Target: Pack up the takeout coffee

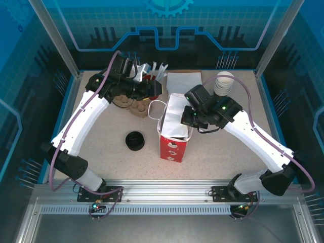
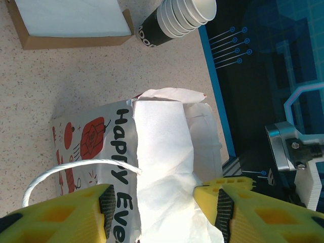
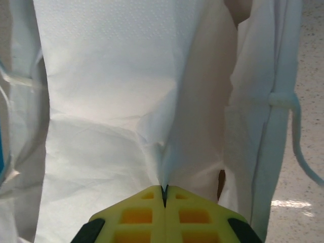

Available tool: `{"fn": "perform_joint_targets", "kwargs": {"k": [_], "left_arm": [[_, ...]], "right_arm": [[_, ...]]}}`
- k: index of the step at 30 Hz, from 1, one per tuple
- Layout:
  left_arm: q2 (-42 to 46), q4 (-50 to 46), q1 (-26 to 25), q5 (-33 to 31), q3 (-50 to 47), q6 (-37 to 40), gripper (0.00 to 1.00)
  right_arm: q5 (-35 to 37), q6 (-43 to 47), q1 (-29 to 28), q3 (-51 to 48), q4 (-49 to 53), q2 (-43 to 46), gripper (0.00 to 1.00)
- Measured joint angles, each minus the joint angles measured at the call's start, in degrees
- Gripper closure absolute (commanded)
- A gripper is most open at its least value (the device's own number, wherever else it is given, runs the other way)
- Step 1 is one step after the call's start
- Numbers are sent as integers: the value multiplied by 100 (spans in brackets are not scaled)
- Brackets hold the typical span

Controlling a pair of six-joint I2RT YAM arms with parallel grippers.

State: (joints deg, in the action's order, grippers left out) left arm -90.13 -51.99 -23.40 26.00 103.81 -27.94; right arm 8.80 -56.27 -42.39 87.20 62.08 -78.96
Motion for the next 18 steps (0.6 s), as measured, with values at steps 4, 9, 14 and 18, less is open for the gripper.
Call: {"fn": "perform_joint_targets", "kwargs": {"k": [4,9,14,18], "left_arm": [[0,0,0,0,0,0,42],[0,0,0,0,0,0,42],[0,0,0,0,-2,0,42],[0,0,0,0,-2,0,42]], "right_arm": [[26,85,-2,0,125,-61,100],[24,133,-46,4,140,-192,100],[26,236,-72,205,140,-424,100],[26,302,-72,256,111,-535,100]]}}
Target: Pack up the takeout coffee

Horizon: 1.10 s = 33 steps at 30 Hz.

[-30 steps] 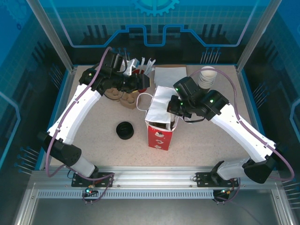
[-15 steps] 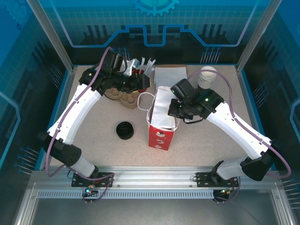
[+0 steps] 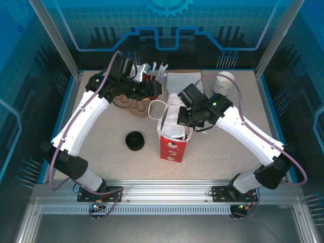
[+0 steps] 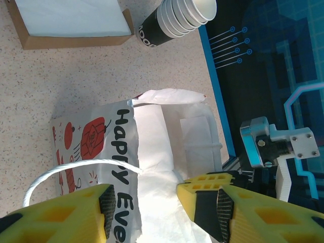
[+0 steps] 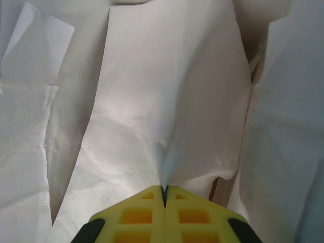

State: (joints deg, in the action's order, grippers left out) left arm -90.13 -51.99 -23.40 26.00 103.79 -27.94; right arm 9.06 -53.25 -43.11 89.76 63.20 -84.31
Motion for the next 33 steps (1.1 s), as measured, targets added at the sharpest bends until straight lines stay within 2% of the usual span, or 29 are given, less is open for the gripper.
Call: {"fn": "perform_joint_targets", "kwargs": {"k": [4,11,14,23,30,33], "left_arm": [[0,0,0,0,0,0,42],[2,0,0,0,-2,2,41],[20,-9,0,0,-7,46,41],[151,-15,85,-42,-11,87,39],[227,-42,262,-356,-4,142,36],[326,-66,407,-629,-2,264,32]], "right_arm": [[-2,120,-2,83,-44,-162,100],[31,302,-2,219,-87,-227,74],[63,374,4,479,-59,-227,67],[-17,645,251,1679,83,-227,64],[-48,1025,802,2184,149,-166,62],[-24,1250,1071,2188,188,-4,58]]}}
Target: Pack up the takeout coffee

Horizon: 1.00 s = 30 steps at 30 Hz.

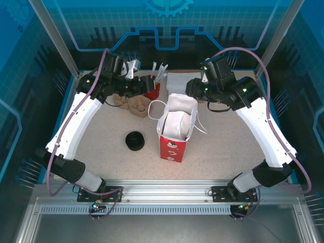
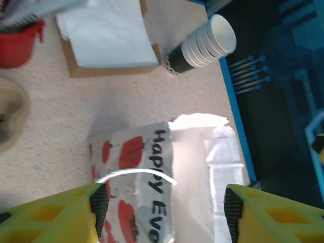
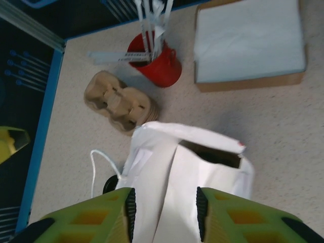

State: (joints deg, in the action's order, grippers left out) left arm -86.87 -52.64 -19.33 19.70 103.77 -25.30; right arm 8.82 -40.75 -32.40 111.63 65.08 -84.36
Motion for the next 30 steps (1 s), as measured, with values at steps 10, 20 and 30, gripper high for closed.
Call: {"fn": "perform_joint_targets", "kwargs": {"k": [10,20,30], "left_arm": [[1196,254,518,-1668,-577,651,4],[2660,1475,807,-3545,-3213,1292,1],[3821,2909,1309,-4205,-5829,1781,1]], "right_arm": [[22,780,1213,-1416,-382,1537,34],[1147,1436,1650,-3733,-1248,2774,0],[2092,2201,1825,-6872,-3359,3930,0]]}}
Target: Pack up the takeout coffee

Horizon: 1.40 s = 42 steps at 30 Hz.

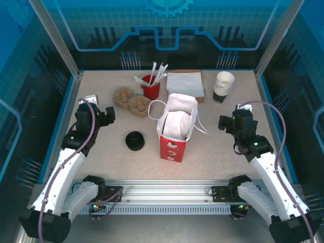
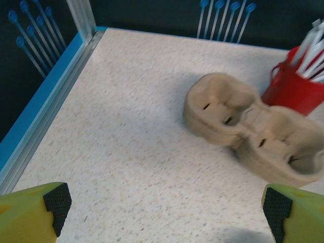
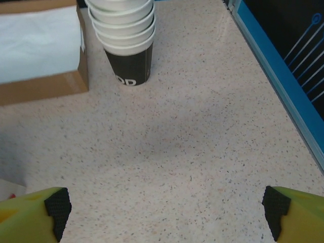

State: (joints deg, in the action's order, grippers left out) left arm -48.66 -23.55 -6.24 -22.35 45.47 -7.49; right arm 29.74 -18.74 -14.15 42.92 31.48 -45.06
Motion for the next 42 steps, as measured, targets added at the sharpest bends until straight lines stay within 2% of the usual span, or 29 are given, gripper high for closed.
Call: {"fn": "perform_joint_targets", "kwargs": {"k": [6,11,18,25,30,42], "left_arm": [[227,522,483,59,-1023,-2,1],[260,1191,800,162,-1714,0,1],[35,2363,894,511,-2422,76,1],[-568,3770,1014,575,-2975,149,1],[-1279,4763,1102,715,-3036,149,1],[-3130,6614,1139,1394,-2719,26,1]], "right_arm": [[-52,861,15,-1010,-1154,210,0],[-260,1224,199,-1508,-1915,109,0],[-691,1589,387,-2072,-3056,-415,0],[-1263,1810,590,-2173,-4452,-1471,0],[-1528,1888,623,-2170,-5344,-2420,0],[-2144,2033,774,-1508,-6330,-3882,0]]}}
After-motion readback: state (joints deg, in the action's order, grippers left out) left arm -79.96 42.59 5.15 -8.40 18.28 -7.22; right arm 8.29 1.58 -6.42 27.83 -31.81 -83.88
